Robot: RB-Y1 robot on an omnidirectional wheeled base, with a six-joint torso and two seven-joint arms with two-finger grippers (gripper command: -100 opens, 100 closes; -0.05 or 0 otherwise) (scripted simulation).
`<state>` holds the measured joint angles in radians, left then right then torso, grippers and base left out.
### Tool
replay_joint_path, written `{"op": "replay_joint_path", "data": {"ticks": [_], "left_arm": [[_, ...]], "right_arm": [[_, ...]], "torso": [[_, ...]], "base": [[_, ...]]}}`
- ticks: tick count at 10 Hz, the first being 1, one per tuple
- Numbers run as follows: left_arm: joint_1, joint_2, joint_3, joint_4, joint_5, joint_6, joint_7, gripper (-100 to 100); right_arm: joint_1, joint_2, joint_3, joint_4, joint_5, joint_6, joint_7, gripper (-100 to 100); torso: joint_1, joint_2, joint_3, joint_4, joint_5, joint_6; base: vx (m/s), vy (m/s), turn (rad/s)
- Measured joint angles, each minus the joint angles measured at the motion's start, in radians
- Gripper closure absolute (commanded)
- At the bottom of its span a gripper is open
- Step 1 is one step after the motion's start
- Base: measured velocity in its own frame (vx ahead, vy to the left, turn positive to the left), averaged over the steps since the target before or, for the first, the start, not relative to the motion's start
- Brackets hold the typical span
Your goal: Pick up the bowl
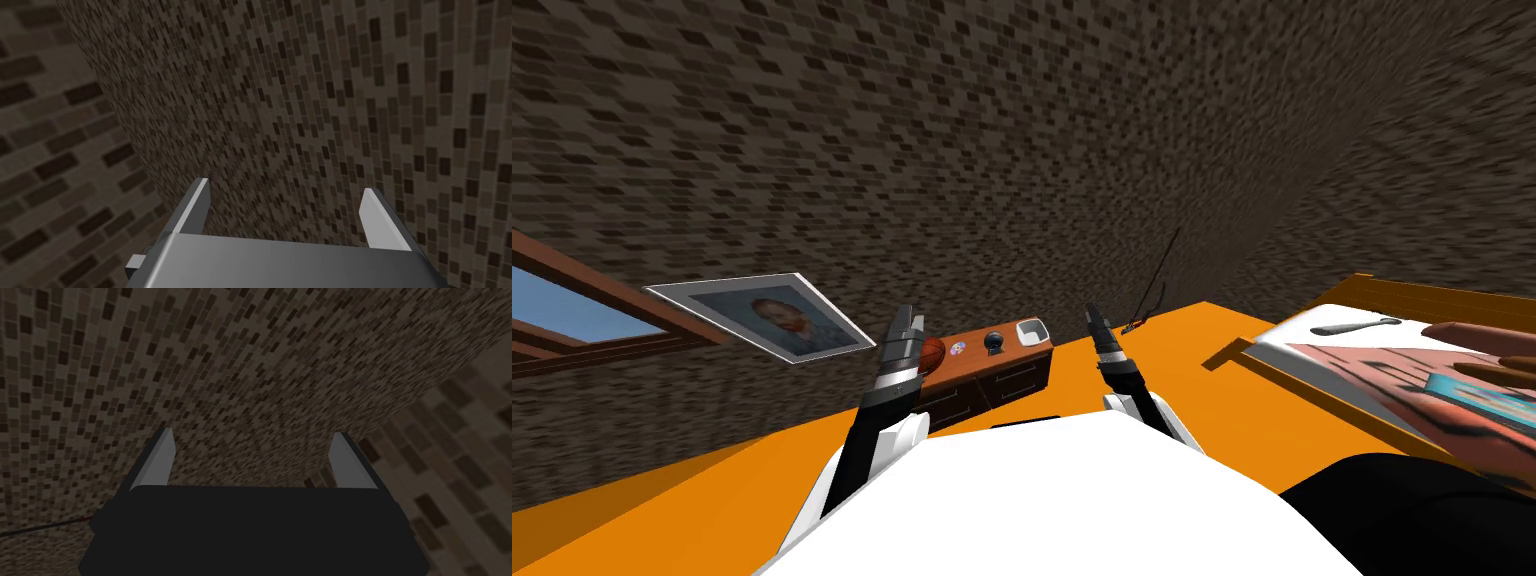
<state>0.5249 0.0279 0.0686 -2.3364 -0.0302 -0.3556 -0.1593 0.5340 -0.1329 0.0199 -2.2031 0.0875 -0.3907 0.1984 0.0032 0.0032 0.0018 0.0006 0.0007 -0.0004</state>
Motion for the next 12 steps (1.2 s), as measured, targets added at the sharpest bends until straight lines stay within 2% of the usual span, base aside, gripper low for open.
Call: {"op": "replay_joint_path", "data": {"ticks": [2, 3, 4, 6, 7, 9, 11, 12], "left_arm": [[0.000, 0.000, 0.000, 0.000, 0.000, 0.000, 0.000, 0], [0.000, 0.000, 0.000, 0.000, 0.000, 0.000, 0.000, 0], [0.000, 0.000, 0.000, 0.000, 0.000, 0.000, 0.000, 0], [0.000, 0.000, 0.000, 0.000, 0.000, 0.000, 0.000, 0], [0.000, 0.000, 0.000, 0.000, 0.000, 0.000, 0.000, 0], [0.000, 0.000, 0.000, 0.000, 0.000, 0.000, 0.000, 0], [0.000, 0.000, 0.000, 0.000, 0.000, 0.000, 0.000, 0], [0.000, 0.000, 0.000, 0.000, 0.000, 0.000, 0.000, 0]], "right_arm": [[0.032, -0.064, -0.031, 0.038, 0.030, 0.005, 0.021, -100], [0.030, -0.090, -0.042, 0.074, 0.052, 0.013, 0.037, -100], [0.046, -0.118, -0.052, 0.087, 0.075, 0.031, 0.055, -100], [0.073, -0.150, -0.070, 0.134, 0.100, 0.016, 0.075, -100], [0.086, -0.184, -0.087, 0.155, 0.119, 0.027, 0.084, -100], [0.095, -0.213, -0.097, 0.190, 0.149, 0.041, 0.107, -100], [0.127, -0.233, -0.108, 0.245, 0.191, 0.030, 0.145, -100], [0.125, -0.253, -0.116, 0.283, 0.210, 0.031, 0.157, -100]], "torso": [[0.001, 0.001, 0.001, 0.000, 0.000, 0.000], [0.002, 0.001, 0.000, 0.000, 0.000, 0.000], [0.002, 0.000, 0.000, 0.000, 0.001, 0.000], [-0.001, 0.000, 0.000, 0.000, 0.000, 0.000], [0.000, 0.000, 0.000, 0.000, 0.000, 0.000], [-0.001, -0.001, 0.000, 0.000, 0.000, 0.000], [-0.001, -0.001, -0.001, 0.000, 0.000, 0.001], [-0.001, -0.001, -0.001, 0.000, 0.000, 0.000]], "base": [[-0.055, 0.090, 0.315], [-0.043, 0.090, 0.316], [-0.026, 0.045, 0.117], [-0.029, 0.057, 0.316], [-0.022, 0.048, 0.152], [-0.016, 0.067, 0.321], [-0.010, 0.052, 0.234], [-0.009, 0.069, 0.476]]}}
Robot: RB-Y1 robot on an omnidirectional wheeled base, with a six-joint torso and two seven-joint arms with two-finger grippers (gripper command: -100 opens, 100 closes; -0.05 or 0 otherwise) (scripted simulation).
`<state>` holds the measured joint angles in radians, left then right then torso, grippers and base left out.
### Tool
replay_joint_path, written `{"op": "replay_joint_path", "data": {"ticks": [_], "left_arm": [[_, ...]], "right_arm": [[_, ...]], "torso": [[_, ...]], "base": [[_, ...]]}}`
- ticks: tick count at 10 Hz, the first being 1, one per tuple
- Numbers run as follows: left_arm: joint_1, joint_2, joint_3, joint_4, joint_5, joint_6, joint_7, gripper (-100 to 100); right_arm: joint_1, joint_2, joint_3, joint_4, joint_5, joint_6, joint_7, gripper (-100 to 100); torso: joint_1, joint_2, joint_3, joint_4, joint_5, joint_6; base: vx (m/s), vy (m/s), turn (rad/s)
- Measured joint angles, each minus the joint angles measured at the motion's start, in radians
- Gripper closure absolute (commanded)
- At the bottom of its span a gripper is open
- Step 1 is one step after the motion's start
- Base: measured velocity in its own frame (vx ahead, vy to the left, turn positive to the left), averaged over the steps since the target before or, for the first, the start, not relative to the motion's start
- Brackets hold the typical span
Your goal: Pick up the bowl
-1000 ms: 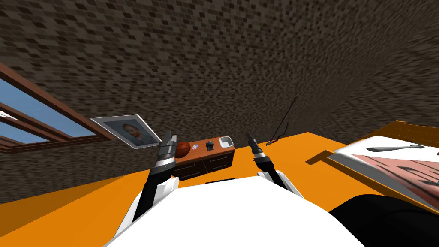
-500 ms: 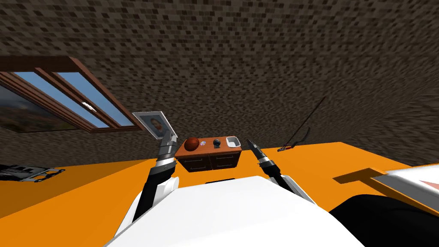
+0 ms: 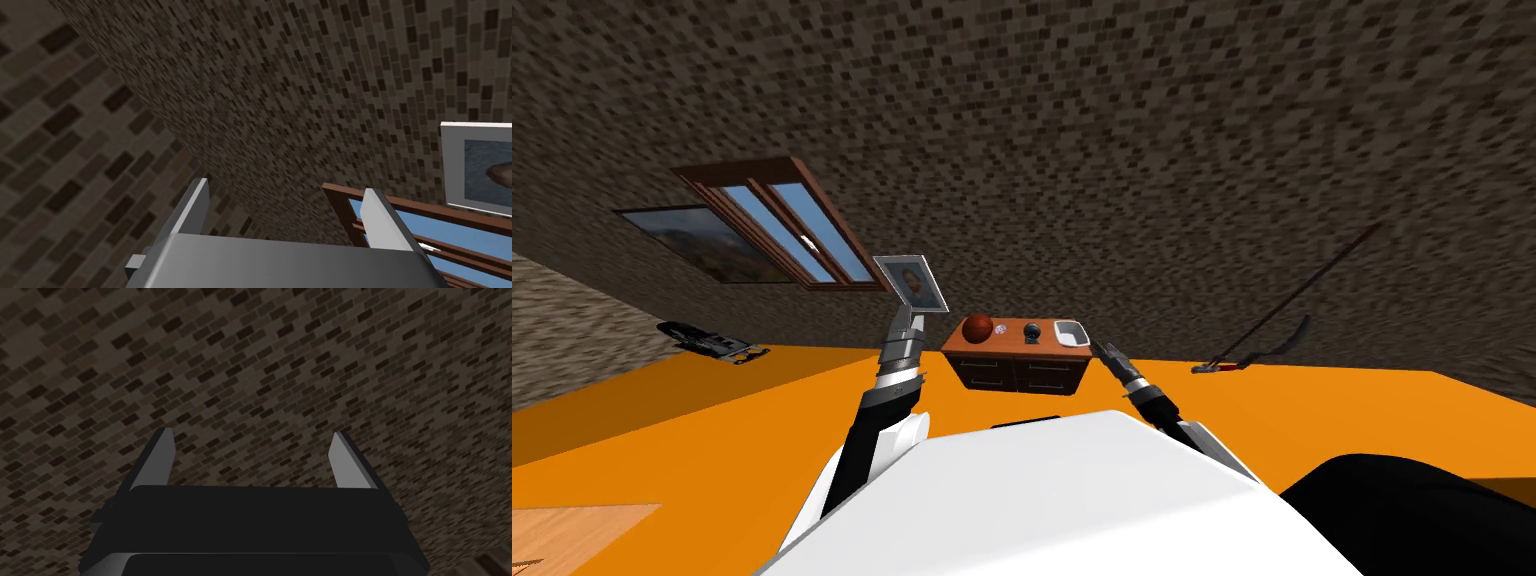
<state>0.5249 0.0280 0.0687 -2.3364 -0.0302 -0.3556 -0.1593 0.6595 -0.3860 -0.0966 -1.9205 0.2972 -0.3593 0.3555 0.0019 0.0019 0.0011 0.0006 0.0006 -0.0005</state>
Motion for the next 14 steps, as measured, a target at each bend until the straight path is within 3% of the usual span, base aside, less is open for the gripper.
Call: {"op": "replay_joint_path", "data": {"ticks": [4, 6, 11, 14], "left_arm": [[0.000, 0.000, 0.000, 0.000, 0.000, 0.000, 0.000, 0], [0.000, 0.000, 0.000, 0.000, 0.000, 0.000, 0.000, 0], [0.000, 0.000, 0.000, 0.000, 0.000, 0.000, 0.000, 0], [0.000, 0.000, 0.000, 0.000, 0.000, 0.000, 0.000, 0]], "right_arm": [[0.073, -0.095, -0.034, 0.093, 0.115, 0.052, 0.077, -100], [0.078, -0.132, -0.042, 0.146, 0.150, 0.071, 0.096, -100], [0.129, -0.182, -0.050, 0.242, 0.250, 0.108, 0.160, -100], [0.136, -0.215, -0.043, 0.364, 0.345, 0.135, 0.226, -100]], "torso": [[0.001, -0.001, -0.001, 0.000, 0.000, 0.001], [-0.002, -0.001, -0.001, 0.000, 0.000, 0.000], [-0.003, -0.001, 0.000, 0.000, -0.001, 0.001], [-0.005, -0.002, -0.001, 0.000, -0.001, 0.001]], "base": [[0.015, 0.061, 0.338], [0.014, 0.029, 0.384], [0.015, 0.010, 0.241], [0.029, -0.017, 0.340]]}}
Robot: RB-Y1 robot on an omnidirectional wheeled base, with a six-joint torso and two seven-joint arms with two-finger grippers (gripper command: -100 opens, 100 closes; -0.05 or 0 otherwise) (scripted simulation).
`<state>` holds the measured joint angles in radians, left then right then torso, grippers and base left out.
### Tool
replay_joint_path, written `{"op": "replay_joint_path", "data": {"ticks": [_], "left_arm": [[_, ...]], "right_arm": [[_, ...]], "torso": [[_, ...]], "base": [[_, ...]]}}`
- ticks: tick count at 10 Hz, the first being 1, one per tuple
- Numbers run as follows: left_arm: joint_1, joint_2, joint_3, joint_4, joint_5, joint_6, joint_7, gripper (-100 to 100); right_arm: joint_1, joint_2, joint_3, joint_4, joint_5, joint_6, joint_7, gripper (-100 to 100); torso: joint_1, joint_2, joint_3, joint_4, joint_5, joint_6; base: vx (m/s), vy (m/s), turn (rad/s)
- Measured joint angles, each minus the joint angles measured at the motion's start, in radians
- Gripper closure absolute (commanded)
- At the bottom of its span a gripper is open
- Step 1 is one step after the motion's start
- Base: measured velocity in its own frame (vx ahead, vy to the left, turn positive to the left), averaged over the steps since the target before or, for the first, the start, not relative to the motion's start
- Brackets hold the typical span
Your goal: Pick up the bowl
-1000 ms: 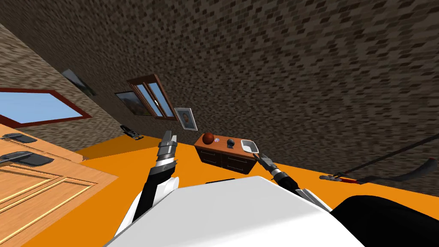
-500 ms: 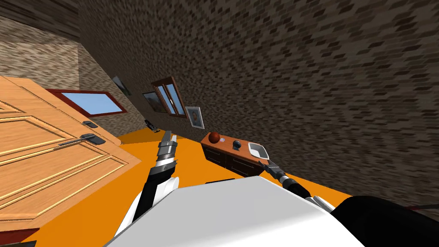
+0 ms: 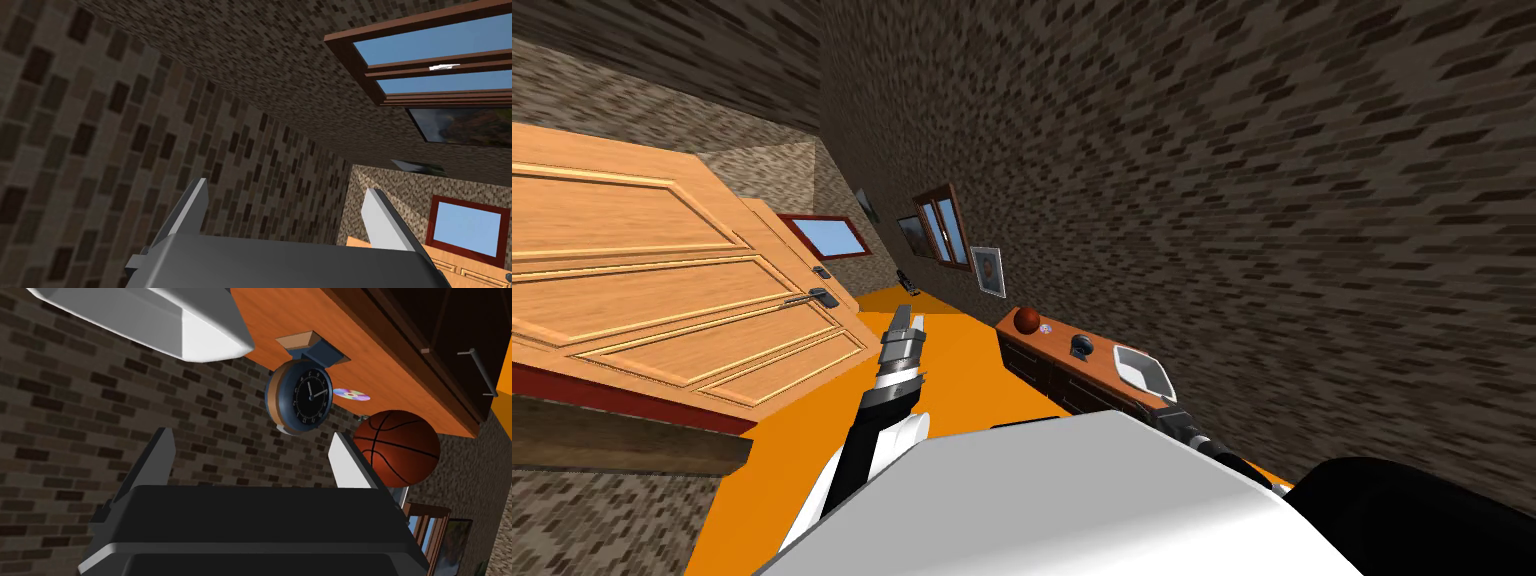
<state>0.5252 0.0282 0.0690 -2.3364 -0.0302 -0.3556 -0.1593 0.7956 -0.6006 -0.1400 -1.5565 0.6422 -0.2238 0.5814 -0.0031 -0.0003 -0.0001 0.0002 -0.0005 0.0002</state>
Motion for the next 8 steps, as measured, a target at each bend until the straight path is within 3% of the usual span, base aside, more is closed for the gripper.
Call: {"op": "replay_joint_path", "data": {"ticks": [1, 3, 4, 7, 8], "left_arm": [[0.000, 0.000, 0.000, 0.000, 0.000, 0.000, 0.000, 0], [0.000, 0.000, 0.000, 0.000, 0.000, 0.000, 0.000, 0], [0.000, 0.000, 0.000, 0.000, 0.000, 0.000, 0.000, 0], [0.000, 0.000, 0.000, 0.000, 0.000, 0.000, 0.000, 0], [0.000, 0.000, 0.000, 0.000, 0.000, 0.000, 0.000, 0]], "right_arm": [[0.019, -0.021, 0.005, -0.011, 0.011, 0.022, 0.001, -100], [0.039, -0.048, 0.006, 0.035, 0.055, 0.040, 0.020, -100], [0.035, -0.049, 0.012, 0.076, 0.087, 0.052, 0.043, -100], [0.060, -0.075, 0.037, 0.099, 0.146, 0.105, 0.069, -100], [0.063, -0.080, 0.040, 0.129, 0.172, 0.115, 0.085, -100]], "torso": [[0.000, 0.001, 0.000, 0.000, 0.000, 0.001], [0.000, 0.001, 0.000, 0.000, 0.000, 0.000], [-0.001, 0.000, 0.000, 0.000, 0.000, 0.001], [-0.001, 0.000, 0.000, 0.000, 0.000, 0.000], [-0.003, 0.001, 0.000, 0.000, 0.000, 0.001]], "base": [[0.017, -0.017, 0.224], [0.026, -0.040, 0.388], [0.019, -0.046, 0.110], [0.018, -0.053, 0.324], [0.025, -0.076, 0.250]]}}
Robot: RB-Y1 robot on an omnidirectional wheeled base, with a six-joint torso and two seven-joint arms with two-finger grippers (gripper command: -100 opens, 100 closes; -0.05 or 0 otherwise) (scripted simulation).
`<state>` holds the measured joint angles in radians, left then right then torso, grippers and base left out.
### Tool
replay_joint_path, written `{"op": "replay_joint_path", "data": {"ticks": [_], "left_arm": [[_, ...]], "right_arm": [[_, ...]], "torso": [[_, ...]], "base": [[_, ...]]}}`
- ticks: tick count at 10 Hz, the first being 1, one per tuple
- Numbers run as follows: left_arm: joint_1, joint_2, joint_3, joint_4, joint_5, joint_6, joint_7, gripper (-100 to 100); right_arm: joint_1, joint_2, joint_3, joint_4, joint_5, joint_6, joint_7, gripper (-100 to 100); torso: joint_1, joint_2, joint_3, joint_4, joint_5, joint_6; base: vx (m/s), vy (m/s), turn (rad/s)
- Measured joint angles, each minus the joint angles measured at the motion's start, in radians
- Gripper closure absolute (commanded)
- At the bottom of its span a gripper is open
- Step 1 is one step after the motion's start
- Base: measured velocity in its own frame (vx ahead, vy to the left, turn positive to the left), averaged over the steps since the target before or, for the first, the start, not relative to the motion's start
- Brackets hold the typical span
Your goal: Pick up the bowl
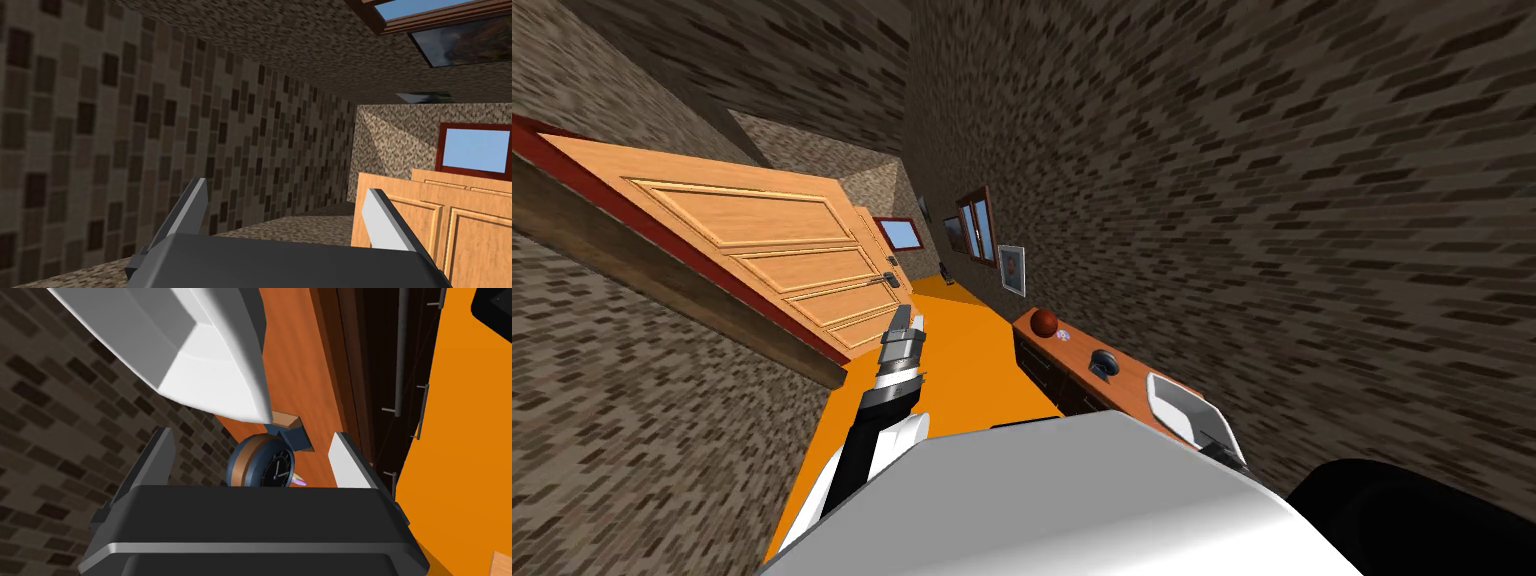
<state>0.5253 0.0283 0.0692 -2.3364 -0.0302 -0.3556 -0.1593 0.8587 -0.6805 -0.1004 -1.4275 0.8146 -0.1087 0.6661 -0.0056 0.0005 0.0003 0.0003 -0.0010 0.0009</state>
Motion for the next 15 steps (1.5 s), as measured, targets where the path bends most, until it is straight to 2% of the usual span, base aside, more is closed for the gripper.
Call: {"op": "replay_joint_path", "data": {"ticks": [1, 3, 5, 7, 9, 10, 11, 12, 15], "left_arm": [[0.000, 0.000, 0.000, 0.000, 0.000, 0.000, 0.000, 0], [0.000, 0.000, 0.000, 0.000, 0.000, 0.000, 0.000, 0], [0.000, 0.000, 0.000, 0.000, 0.000, 0.000, 0.000, 0], [0.000, 0.000, 0.000, 0.000, 0.000, 0.000, 0.000, 0], [0.000, 0.000, 0.000, 0.000, 0.000, 0.000, 0.000, 0], [0.000, 0.000, 0.000, 0.000, 0.000, 0.000, 0.000, 0], [0.000, 0.000, 0.000, 0.000, 0.000, 0.000, 0.000, 0], [0.000, 0.000, 0.000, 0.000, 0.000, 0.000, 0.000, 0], [0.000, 0.000, 0.000, 0.000, 0.000, 0.000, 0.000, 0]], "right_arm": [[-0.002, -0.002, 0.005, 0.033, 0.028, 0.006, 0.018, -100], [0.018, -0.029, 0.037, 0.041, 0.060, 0.047, 0.025, -100], [0.016, -0.029, 0.053, 0.099, 0.110, 0.062, 0.053, -100], [0.045, -0.036, 0.110, 0.090, 0.142, 0.112, 0.063, -100], [0.029, -0.012, 0.121, 0.139, 0.172, 0.105, 0.082, -100], [0.035, -0.007, 0.137, 0.140, 0.177, 0.105, 0.085, -100], [0.036, -0.007, 0.139, 0.139, 0.177, 0.106, 0.085, 0], [0.036, -0.007, 0.139, 0.139, 0.177, 0.106, 0.085, -100], [-0.020, 0.027, 0.160, 0.192, 0.181, 0.125, 0.095, -100]], "torso": [[0.000, -0.001, 0.000, 0.000, 0.000, 0.001], [0.000, 0.000, 0.000, 0.000, 0.000, 0.000], [0.000, 0.000, 0.000, 0.000, 0.000, 0.001], [0.000, 0.000, 0.000, 0.000, 0.000, 0.000], [0.001, 0.000, 0.000, 0.000, 0.000, 0.001], [0.002, 0.000, 0.000, 0.000, 0.000, 0.001], [0.003, 0.000, 0.000, 0.000, 0.001, 0.001], [0.005, 0.000, 0.000, 0.000, 0.001, 0.001], [0.002, 0.001, 0.001, 0.000, 0.000, 0.001]], "base": [[0.018, -0.057, 0.057], [0.001, -0.071, 0.350], [0.004, -0.073, 0.174], [0.005, -0.074, 0.203], [0.002, -0.056, 0.084], [0.001, -0.021, 0.014], [0.000, 0.000, 0.000], [-0.010, -0.038, 0.078], [-0.020, -0.045, 0.053]]}}
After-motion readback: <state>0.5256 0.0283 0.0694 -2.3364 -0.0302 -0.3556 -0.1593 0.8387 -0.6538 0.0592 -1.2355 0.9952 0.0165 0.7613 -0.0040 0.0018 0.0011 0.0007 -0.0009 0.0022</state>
